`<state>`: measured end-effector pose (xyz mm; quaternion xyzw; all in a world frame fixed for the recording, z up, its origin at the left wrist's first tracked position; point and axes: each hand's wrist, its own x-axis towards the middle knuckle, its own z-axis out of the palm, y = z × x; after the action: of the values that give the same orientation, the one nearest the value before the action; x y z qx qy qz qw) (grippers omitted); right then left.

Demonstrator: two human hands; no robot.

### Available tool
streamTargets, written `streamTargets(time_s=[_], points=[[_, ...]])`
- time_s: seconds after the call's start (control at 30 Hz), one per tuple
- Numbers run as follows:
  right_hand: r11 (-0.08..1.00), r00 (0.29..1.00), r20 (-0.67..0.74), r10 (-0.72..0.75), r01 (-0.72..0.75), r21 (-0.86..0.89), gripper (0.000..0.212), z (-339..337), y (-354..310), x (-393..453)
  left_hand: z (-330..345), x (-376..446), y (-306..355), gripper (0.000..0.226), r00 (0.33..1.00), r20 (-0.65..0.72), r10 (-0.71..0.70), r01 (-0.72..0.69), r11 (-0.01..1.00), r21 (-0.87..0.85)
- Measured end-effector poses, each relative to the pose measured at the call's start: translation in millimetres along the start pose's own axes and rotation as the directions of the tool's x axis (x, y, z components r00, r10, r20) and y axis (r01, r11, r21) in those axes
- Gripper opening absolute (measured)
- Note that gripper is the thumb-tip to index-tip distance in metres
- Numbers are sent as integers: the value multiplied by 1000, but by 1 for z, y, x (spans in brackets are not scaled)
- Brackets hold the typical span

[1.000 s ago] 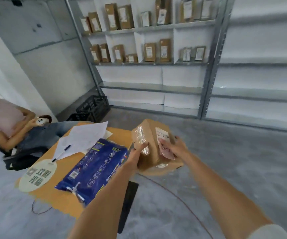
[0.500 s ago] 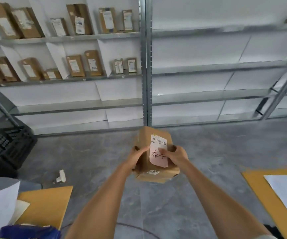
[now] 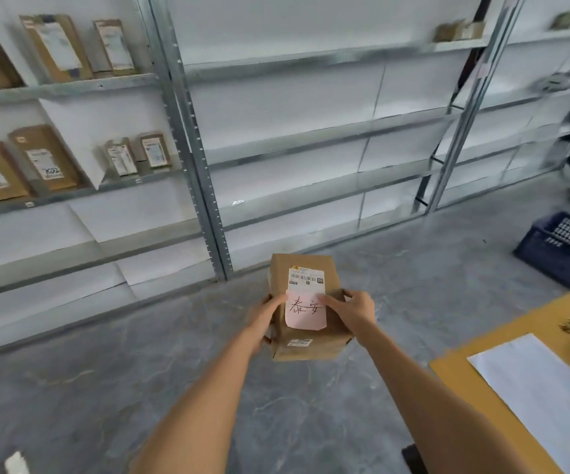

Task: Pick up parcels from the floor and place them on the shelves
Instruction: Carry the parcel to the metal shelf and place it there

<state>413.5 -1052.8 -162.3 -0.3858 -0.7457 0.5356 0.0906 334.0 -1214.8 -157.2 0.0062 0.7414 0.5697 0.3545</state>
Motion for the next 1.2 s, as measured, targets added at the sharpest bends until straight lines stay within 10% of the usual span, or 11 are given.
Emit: streamTargets(time_s=[0.73, 1.2], points=[[974, 984, -171, 54, -14, 227, 60, -144, -43, 281, 184, 255, 203, 28, 983, 104, 148, -152, 988, 28], [948, 909, -375, 183, -63, 312, 67, -230, -90, 468, 302, 441, 359, 32, 889, 421, 179, -243, 965, 101]])
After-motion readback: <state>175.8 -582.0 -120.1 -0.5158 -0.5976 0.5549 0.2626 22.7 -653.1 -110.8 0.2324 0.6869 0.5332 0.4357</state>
